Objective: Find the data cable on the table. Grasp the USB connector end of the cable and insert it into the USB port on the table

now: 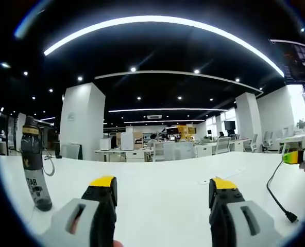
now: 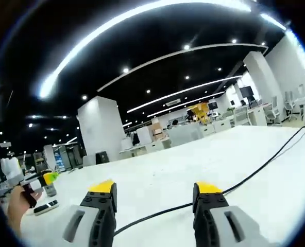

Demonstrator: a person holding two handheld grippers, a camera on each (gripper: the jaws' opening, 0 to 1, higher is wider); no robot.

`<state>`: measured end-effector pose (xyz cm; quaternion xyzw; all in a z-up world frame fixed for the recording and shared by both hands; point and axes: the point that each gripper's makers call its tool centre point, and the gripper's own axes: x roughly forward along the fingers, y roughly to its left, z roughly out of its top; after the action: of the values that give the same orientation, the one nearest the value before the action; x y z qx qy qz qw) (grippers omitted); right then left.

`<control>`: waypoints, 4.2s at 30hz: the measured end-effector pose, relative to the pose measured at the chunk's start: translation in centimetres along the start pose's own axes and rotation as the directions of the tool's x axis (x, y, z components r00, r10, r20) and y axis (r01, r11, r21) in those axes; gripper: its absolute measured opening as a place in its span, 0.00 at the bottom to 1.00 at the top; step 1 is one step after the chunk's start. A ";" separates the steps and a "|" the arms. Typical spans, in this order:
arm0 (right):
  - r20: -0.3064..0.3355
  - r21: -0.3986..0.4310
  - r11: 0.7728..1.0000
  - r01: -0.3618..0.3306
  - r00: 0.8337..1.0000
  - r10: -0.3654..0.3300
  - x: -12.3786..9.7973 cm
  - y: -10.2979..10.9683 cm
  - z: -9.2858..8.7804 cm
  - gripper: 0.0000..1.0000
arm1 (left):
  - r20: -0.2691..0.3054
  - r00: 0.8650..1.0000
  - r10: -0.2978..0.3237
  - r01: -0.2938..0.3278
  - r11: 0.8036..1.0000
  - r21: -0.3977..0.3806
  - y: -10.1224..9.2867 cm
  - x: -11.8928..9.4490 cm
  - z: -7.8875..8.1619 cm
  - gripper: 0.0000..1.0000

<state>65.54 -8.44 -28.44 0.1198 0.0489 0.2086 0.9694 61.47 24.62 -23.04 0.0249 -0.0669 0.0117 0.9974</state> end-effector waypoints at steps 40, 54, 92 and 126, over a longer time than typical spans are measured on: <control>-0.171 0.571 0.805 -0.162 0.936 0.309 4.3 3.7 -7.7 0.22 | 0.015 1.000 -0.025 0.026 0.999 -0.030 -0.4 0.1 0.5 0.72; -0.008 0.638 0.732 -0.240 0.948 0.318 4.3 3.7 -5.5 0.11 | 0.000 0.999 -0.049 0.049 0.998 -0.029 -1.4 0.2 0.0 0.72; 0.409 0.480 0.736 -0.477 0.864 0.293 -0.4 1.8 6.2 0.05 | 0.153 0.954 -0.257 0.243 0.964 0.105 -12.2 1.2 1.9 0.63; 0.477 0.326 0.901 -0.288 0.872 0.106 -2.8 -0.4 10.1 0.06 | 0.012 0.818 -0.575 0.552 0.791 0.263 -27.0 -1.0 -1.8 0.53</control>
<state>64.64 -12.04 -18.67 0.3578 -0.1482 0.2610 0.8842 61.40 -2.28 -26.29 0.1684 -0.1002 -0.2789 0.9401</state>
